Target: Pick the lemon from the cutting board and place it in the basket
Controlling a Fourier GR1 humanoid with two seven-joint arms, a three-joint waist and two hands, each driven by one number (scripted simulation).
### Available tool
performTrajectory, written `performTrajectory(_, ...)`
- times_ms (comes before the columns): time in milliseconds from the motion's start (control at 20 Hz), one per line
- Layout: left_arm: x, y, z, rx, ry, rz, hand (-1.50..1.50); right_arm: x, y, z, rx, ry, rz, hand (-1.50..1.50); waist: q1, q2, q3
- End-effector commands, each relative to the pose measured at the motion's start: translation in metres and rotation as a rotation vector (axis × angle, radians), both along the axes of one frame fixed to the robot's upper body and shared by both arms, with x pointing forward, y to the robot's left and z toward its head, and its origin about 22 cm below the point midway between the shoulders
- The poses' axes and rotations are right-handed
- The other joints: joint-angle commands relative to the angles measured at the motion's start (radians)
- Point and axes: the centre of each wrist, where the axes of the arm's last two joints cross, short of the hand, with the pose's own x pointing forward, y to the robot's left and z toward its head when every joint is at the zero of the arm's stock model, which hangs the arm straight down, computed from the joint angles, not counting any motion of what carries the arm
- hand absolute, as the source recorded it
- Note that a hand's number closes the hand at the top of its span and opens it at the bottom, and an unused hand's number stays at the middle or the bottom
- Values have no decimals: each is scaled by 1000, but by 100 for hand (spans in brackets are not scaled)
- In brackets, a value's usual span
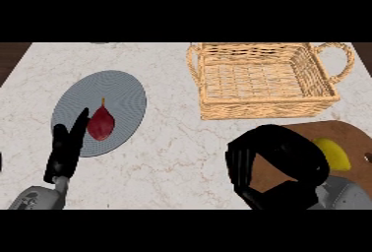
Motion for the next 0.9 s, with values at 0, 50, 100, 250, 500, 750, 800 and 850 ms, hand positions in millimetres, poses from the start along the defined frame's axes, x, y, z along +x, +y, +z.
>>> performTrajectory(0,-43,-11,-45,-128,218,-8,0,-22,-4,1,-57,-99,292,-150,-34,-5,-9)
performTrajectory(50,-39,-8,-39,-129,225,8,0,-24,-20,-1,-96,-115,299,-150,-45,-6,-8)
performTrajectory(100,-49,5,-42,-147,226,48,0,-34,-32,10,-126,-161,261,-150,-59,-13,-9)
performTrajectory(250,-41,10,-33,-127,212,38,0,-31,-61,35,-286,-283,178,-150,-72,-11,-9)
performTrajectory(500,-54,17,-41,-142,220,27,0,-14,-97,129,-580,-663,-142,-150,-56,-7,-11)
performTrajectory(750,-50,14,-36,-146,199,4,0,-15,-135,199,-782,-795,-150,-150,-43,-1,-11)
performTrajectory(800,-55,14,-36,-128,217,10,0,-17,-141,212,-809,-811,-154,-150,-40,-3,-10)
performTrajectory(850,-49,2,-35,-134,201,-12,0,-11,-151,214,-829,-797,-130,-150,-32,4,-9)
